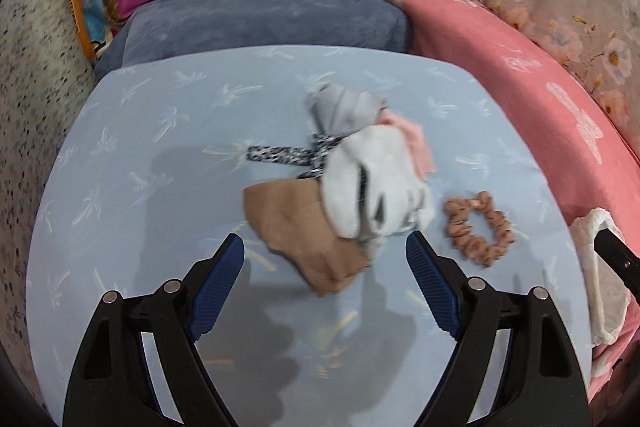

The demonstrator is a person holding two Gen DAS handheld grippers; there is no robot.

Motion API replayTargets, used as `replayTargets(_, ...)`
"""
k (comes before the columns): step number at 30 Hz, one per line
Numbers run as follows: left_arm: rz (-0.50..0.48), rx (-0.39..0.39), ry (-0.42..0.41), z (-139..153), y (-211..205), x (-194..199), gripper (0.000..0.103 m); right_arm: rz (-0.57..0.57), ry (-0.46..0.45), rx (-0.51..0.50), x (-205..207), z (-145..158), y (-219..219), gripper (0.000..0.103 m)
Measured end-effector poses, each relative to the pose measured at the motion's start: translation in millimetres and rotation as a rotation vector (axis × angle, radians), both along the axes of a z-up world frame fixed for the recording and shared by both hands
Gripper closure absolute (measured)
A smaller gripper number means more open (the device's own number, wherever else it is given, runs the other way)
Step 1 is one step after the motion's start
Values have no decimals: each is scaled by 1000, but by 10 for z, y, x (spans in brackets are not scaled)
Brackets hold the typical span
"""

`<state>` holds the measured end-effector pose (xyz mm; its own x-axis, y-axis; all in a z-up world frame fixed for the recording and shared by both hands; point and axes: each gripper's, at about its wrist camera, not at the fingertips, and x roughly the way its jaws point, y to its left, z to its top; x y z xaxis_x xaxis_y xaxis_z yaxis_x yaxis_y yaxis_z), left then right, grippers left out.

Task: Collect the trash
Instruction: 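Move both open grippers from the bin back over the pile, then grasp the beige stocking with the left gripper while the right gripper grasps the brown polka-dot scrunchie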

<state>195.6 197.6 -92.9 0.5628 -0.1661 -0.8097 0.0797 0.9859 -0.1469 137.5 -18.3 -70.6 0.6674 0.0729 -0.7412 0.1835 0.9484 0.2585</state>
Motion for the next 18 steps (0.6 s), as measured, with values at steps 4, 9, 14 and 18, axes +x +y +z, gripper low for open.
replayTargets(4,6,-10,23,-116,127,92,24,4,36,-9,180,-172,118,51)
replayTargets(9,-10,-38,44,-221,196,181,31,1,86,-15,414,-388,202,51)
replayTargets(14,-47,-88,76,-330,237,228,48,4,123,-27,560,-553,256,51)
replayTargets(18,-71,-113,74,-329,239,206,68,16,162,-21,633,-699,298,58)
